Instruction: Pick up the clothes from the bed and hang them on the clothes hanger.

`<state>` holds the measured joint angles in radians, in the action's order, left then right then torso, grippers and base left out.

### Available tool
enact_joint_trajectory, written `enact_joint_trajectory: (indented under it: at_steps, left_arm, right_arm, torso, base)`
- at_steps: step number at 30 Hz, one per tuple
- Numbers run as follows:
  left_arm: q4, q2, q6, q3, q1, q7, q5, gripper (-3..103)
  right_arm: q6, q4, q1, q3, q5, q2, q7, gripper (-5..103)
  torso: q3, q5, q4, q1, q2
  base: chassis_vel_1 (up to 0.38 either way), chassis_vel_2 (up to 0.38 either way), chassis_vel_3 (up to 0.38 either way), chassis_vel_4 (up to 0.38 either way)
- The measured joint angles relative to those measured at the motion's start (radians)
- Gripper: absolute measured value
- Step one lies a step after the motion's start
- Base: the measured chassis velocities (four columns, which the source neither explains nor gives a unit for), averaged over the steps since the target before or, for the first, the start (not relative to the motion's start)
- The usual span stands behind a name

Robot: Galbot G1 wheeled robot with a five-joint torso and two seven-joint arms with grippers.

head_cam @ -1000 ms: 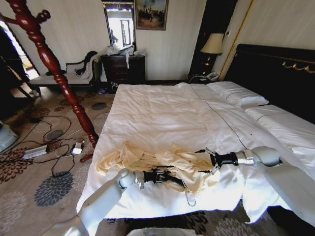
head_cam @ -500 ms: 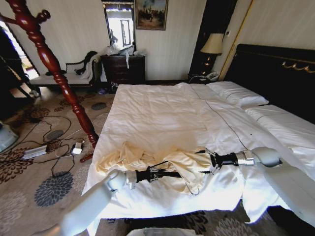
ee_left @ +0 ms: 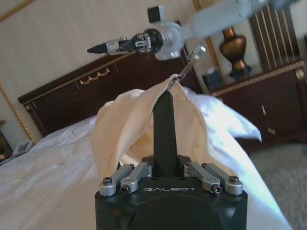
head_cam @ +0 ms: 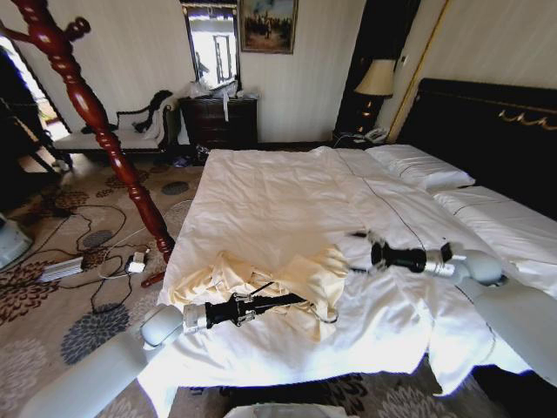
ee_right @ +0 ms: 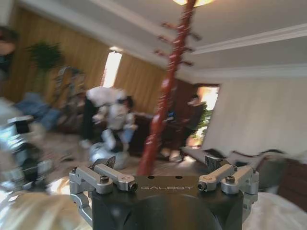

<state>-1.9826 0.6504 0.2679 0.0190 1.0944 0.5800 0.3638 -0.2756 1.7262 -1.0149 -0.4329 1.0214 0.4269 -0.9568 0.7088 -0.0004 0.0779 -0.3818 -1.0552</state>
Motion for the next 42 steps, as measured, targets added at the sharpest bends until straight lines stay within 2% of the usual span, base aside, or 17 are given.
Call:
enact_joint_trajectory:
  at_steps: [1, 4, 5, 8, 10, 12, 15, 19, 21, 24, 25, 27, 28, 29, 31, 34, 42]
  left_arm:
    - [0.0, 0.0, 0.0, 0.0, 0.0, 0.0, 0.0, 22]
    - [-0.067, -0.006, -0.041, 0.04, 0.034, -0.018, 0.093, 22]
    - [-0.067, -0.006, -0.041, 0.04, 0.034, -0.018, 0.093, 22]
    - [-0.137, -0.013, -0.079, 0.084, 0.059, -0.042, 0.203, 22]
    - [-0.15, -0.013, -0.087, 0.091, 0.06, -0.046, 0.227, 22]
    - [-0.201, -0.009, -0.138, 0.111, 0.054, -0.057, 0.342, 22]
    - [-0.23, -0.002, -0.181, 0.113, 0.053, -0.054, 0.418, 22]
    - [-0.241, -0.001, -0.24, 0.108, 0.053, -0.029, 0.501, 22]
    - [-0.24, -0.012, -0.261, 0.101, 0.044, -0.022, 0.542, 22]
    - [-0.264, -0.077, -0.318, 0.09, 0.003, -0.02, 0.69, 22]
    - [-0.264, -0.077, -0.318, 0.09, 0.003, -0.02, 0.69, 22]
    - [-0.28, -0.108, -0.331, 0.09, -0.009, -0.02, 0.745, 22]
    - [-0.298, -0.146, -0.342, 0.094, -0.017, -0.016, 0.798, 22]
    - [-0.304, -0.163, -0.345, 0.096, -0.018, -0.014, 0.818, 22]
    - [-0.307, -0.169, -0.346, 0.097, -0.019, -0.014, 0.827, 22]
    - [-0.329, -0.184, -0.36, 0.093, -0.021, -0.013, 0.881, 22]
    - [-0.334, -0.191, -0.366, 0.076, -0.017, -0.003, 0.852, 22]
  right_arm:
    - [0.0, 0.0, 0.0, 0.0, 0.0, 0.0, 0.0, 100]
    - [0.059, 0.071, -0.031, -0.005, 0.069, -0.032, 0.248, 100]
    - [0.059, 0.071, -0.031, -0.005, 0.069, -0.032, 0.248, 100]
    - [0.098, 0.148, -0.046, 0.003, 0.269, -0.041, 0.513, 100]
    - [0.097, 0.156, -0.043, 0.004, 0.301, -0.038, 0.544, 100]
    - [0.054, 0.179, -0.026, 0.003, 0.382, -0.026, 0.625, 100]
    - [0.017, 0.183, -0.017, -0.007, 0.396, -0.028, 0.629, 100]
    - [-0.029, 0.164, -0.01, -0.021, 0.365, -0.066, 0.55, 100]
    - [-0.047, 0.144, -0.007, -0.023, 0.345, -0.096, 0.47, 100]
    - [-0.054, 0.073, 0.01, -0.021, 0.336, -0.196, 0.189, 100]
    - [-0.054, 0.073, 0.01, -0.021, 0.336, -0.196, 0.189, 100]
    - [-0.027, 0.043, 0.017, -0.016, 0.339, -0.231, 0.077, 100]
    - [0.005, 0.007, 0.027, -0.012, 0.341, -0.263, -0.038, 100]
    - [0.02, -0.013, 0.033, -0.011, 0.339, -0.277, -0.087, 100]
    - [0.028, -0.023, 0.036, -0.01, 0.338, -0.284, -0.108, 100]
    - [0.074, -0.074, 0.049, -0.012, 0.342, -0.319, -0.221, 100]
    - [0.096, -0.106, 0.054, -0.022, 0.236, -0.36, -0.407, 100]
  torso:
    - [0.0, 0.0, 0.0, 0.0, 0.0]
    - [0.0, 0.0003, 0.0001, 0.0, 0.0]
    - [0.0, 0.0003, 0.0001, 0.0, 0.0]
    - [0.0, 0.0002, -0.0001, 0.0, 0.0]
    - [0.0, 0.0002, -0.0003, 0.0, 0.0]
    - [0.0, 0.0006, 0.0001, 0.0, 0.0]
    - [0.0, 0.0006, 0.0, 0.0, 0.0]
    - [0.0, 0.0003, -0.0001, 0.0, 0.0]
    - [0.0, 0.0002, -0.0001, 0.0, 0.0]
    - [0.0, 0.0001, 0.0001, 0.0, 0.0]
    - [0.0, 0.0001, 0.0001, 0.0, 0.0]
    - [0.0, 0.0004, 0.0, 0.0, 0.0]
    - [0.0, 0.0004, 0.0, 0.0, 0.0]
    - [0.0, 0.0004, 0.0001, 0.0, 0.0]
    - [0.0, 0.0006, 0.0001, 0.0, 0.0]
    - [0.0, 0.0005, -0.0001, 0.0, 0.0]
    - [0.0, 0.0004, -0.0001, 0.0, 0.0]
  base:
    - [0.0, 0.0, 0.0, 0.0]
    - [0.0, 0.0, 0.0, 0.0]
    - [0.0, 0.0, 0.0, 0.0]
    - [0.0, 0.0, 0.0, 0.0]
    - [0.0, 0.0, 0.0, 0.0]
    - [0.0, 0.0, 0.0, 0.0]
    - [0.0, 0.0, 0.0, 0.0]
    - [0.0, 0.0, 0.0, 0.0]
    - [0.0, 0.0, 0.0, 0.0]
    - [0.0, 0.0, 0.0, 0.0]
    - [0.0, 0.0, 0.0, 0.0]
    - [0.0, 0.0, 0.0, 0.0]
    - [0.0, 0.0, 0.0, 0.0]
    - [0.0, 0.0, 0.0, 0.0]
    - [0.0, 0.0, 0.0, 0.0]
    - [0.0, 0.0, 0.0, 0.0]
    - [0.0, 0.0, 0.0, 0.0]
